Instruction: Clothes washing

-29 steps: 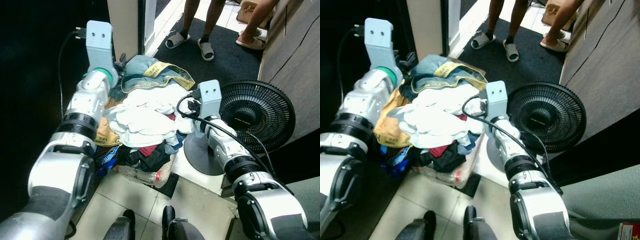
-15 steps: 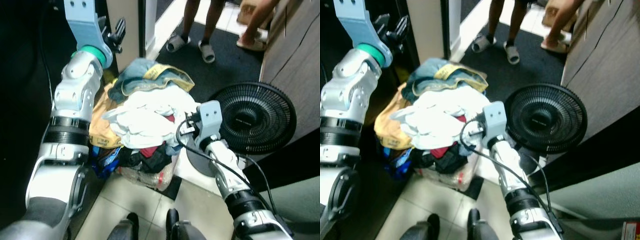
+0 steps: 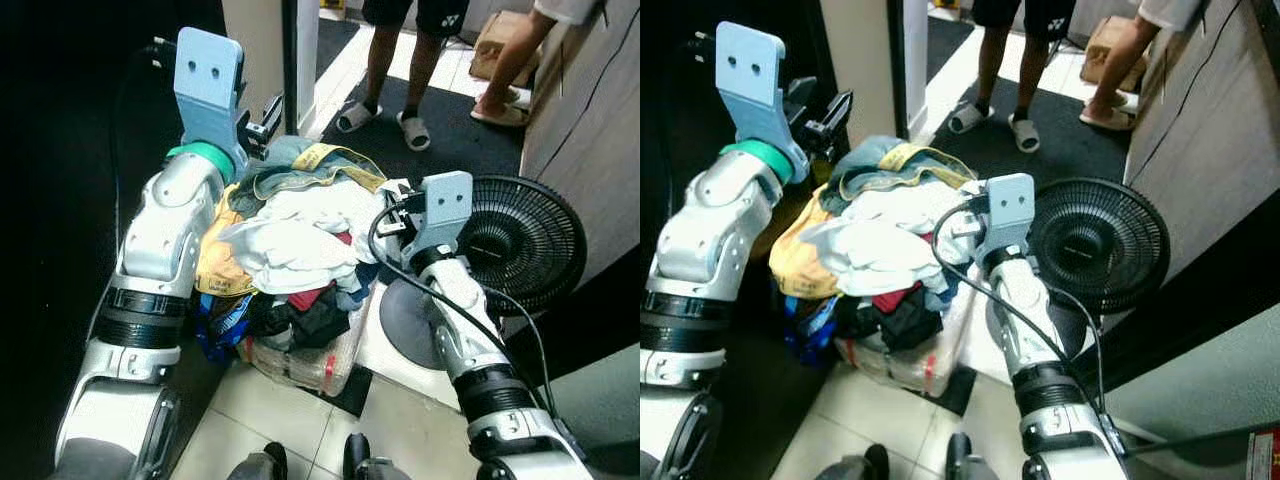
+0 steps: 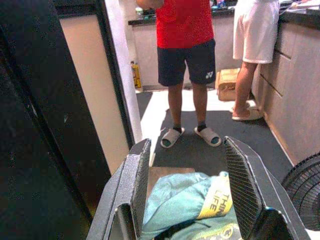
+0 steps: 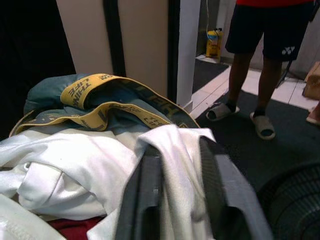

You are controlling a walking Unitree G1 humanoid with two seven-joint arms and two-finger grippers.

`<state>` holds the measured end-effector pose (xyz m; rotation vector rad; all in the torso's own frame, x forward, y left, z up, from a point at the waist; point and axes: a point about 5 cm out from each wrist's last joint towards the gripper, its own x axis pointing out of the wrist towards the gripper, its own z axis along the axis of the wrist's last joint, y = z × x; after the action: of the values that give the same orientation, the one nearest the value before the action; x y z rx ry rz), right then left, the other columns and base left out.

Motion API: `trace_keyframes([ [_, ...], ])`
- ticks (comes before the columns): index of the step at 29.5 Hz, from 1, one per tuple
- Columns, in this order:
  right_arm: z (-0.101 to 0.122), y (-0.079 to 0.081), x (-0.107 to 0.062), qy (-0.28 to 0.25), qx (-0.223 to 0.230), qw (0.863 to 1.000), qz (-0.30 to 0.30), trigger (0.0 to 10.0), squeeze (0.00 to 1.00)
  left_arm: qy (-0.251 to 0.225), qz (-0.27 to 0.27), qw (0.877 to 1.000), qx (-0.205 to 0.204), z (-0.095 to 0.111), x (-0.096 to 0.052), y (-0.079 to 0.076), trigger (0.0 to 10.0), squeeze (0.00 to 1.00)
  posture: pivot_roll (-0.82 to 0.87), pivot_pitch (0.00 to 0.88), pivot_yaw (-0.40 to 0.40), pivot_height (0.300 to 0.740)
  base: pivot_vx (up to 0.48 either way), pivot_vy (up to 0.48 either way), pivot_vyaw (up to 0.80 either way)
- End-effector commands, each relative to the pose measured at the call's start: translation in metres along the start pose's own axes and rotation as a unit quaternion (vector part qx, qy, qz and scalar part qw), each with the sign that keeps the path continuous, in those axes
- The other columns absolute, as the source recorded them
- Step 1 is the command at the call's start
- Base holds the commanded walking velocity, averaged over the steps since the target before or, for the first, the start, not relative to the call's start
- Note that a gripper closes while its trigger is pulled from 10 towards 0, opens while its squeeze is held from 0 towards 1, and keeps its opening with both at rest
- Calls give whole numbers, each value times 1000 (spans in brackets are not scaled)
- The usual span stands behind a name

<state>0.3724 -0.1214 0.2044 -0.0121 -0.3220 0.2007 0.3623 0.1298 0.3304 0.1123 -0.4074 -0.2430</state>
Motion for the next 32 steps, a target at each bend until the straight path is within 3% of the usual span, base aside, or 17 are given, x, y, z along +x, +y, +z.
trace_keyframes([
  [1,-2,1,-1,6,9,1000,1,10000,1000,8,1,1000,2,-3,-3,1,10000,0,99,170,62,740,0,0,0],
  [14,-3,11,0,7,29,999,27,10000,1000,21,11,1000,7,-9,-10,2,10000,0,108,174,47,740,0,0,0],
  [17,-4,12,5,11,107,994,32,10000,1000,28,21,999,4,-10,-10,3,10000,0,106,180,44,740,0,0,0],
  [20,-6,14,9,18,130,990,43,10000,1000,31,25,999,3,-11,-11,4,10000,0,110,183,41,740,0,0,0],
  [21,-6,21,14,26,138,988,66,10000,0,35,28,999,4,-12,-12,5,10000,0,119,185,37,740,0,0,0],
  [22,-6,21,14,26,138,988,66,10000,0,35,28,999,4,-12,-12,5,10000,0,119,185,37,740,0,0,0],
  [26,-4,50,24,40,135,980,139,10000,0,39,37,999,8,-12,-15,8,10000,0,143,189,20,740,0,0,0],
  [28,-4,50,24,40,135,980,139,10000,0,39,37,999,8,-12,-15,8,10000,0,143,189,20,740,0,0,0],
  [29,-4,66,24,46,137,974,173,10000,0,39,43,998,10,-11,-18,11,10000,0,161,190,7,740,0,0,0],
  [32,-6,79,22,53,138,969,199,10000,0,40,49,998,13,-11,-21,13,10000,0,174,191,-3,740,0,0,0],
])
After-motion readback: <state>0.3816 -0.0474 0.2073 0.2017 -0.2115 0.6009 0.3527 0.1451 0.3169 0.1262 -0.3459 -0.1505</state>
